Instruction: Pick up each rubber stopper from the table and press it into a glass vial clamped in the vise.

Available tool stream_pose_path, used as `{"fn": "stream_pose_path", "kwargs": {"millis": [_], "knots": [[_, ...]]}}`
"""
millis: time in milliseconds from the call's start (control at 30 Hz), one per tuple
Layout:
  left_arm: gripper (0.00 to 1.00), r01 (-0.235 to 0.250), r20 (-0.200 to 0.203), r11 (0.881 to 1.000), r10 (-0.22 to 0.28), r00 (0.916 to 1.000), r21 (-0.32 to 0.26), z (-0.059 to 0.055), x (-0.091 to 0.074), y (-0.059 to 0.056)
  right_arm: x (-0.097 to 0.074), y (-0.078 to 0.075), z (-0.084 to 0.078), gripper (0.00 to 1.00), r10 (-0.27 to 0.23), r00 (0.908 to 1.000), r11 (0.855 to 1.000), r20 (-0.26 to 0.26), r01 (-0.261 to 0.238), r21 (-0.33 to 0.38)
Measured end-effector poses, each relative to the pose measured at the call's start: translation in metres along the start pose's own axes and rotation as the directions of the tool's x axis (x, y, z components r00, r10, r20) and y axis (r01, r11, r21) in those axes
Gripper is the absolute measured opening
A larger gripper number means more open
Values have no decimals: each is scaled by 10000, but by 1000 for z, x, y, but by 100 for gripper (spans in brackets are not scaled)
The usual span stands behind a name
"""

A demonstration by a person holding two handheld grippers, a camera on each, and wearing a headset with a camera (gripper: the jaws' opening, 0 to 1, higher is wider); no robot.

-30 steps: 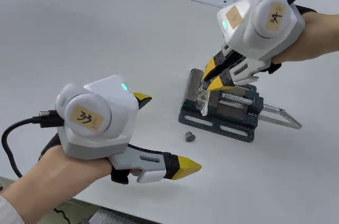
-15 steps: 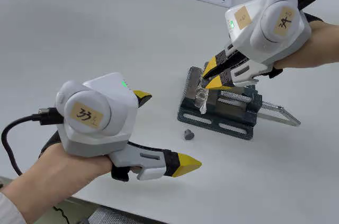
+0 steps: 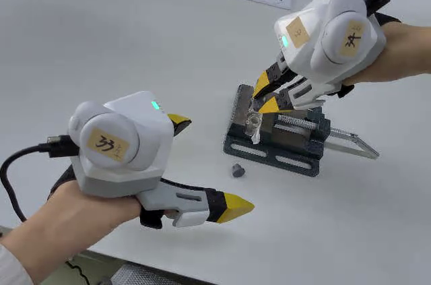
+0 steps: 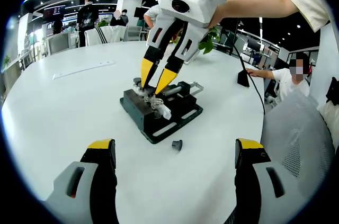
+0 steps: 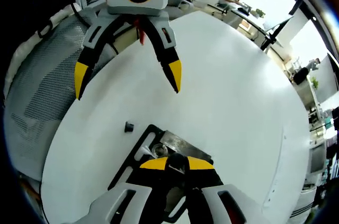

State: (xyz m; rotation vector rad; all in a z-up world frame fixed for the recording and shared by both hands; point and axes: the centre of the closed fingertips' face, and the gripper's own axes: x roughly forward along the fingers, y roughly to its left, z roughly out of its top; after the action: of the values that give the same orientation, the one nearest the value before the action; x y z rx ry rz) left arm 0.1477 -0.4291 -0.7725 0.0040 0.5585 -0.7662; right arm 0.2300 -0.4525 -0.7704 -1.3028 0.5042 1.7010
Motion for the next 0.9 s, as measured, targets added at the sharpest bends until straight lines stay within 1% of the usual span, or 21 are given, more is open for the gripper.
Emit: {"fn": "stream_pose_path", "kwargs": {"millis": [100,200,233,300,367,467,533,667,700,767,800,900], "knots": [[93,-9,20,10000,9,10000,0,0,0,0,1,-1,-2,8,-8,9999,10000,-106,8,-31],[93,-15,9,10000,15,10000,-10,0,-1,1,1,0,-1,8,-2,10000,10000,-85,1,-75],[93,-12,-13,10000,12,10000,-14,-1,-1,2,1,1,0,9,57,10000,10000,-70,-57,-77],[92,-7,-19,10000,7,10000,-3,-1,-1,3,1,0,0,13,9,10000,10000,-59,-9,-83],[92,-18,-7,10000,18,10000,-11,-1,-2,3,-2,-3,3,15,-69,10000,9999,19,69,-81],[92,-29,3,10000,29,10000,-24,-1,-2,3,-8,-8,6,14,-105,9999,9999,119,105,-12],[92,-28,0,10000,28,10000,-38,-1,-1,3,-12,-7,7,9,135,9998,9998,152,-137,133],[92,-42,16,10000,42,10000,-58,-3,-2,4,-14,-8,4,2,456,9988,9987,-148,-453,224],[92,-45,17,10000,45,10000,-62,-3,-2,4,-14,-8,5,1,452,9989,9988,-144,-450,170],[92,-48,24,9999,48,10000,-90,-4,-1,5,-15,-4,5,0,737,9971,9966,-204,-729,393],[92,-50,26,10000,50,10000,-81,-4,-1,5,-15,-5,6,0,743,9970,9966,-194,-735,380],[92,-41,33,9999,41,10000,-97,-4,-1,4,-13,-2,7,0,976,9949,9943,-267,-962,464]]}}
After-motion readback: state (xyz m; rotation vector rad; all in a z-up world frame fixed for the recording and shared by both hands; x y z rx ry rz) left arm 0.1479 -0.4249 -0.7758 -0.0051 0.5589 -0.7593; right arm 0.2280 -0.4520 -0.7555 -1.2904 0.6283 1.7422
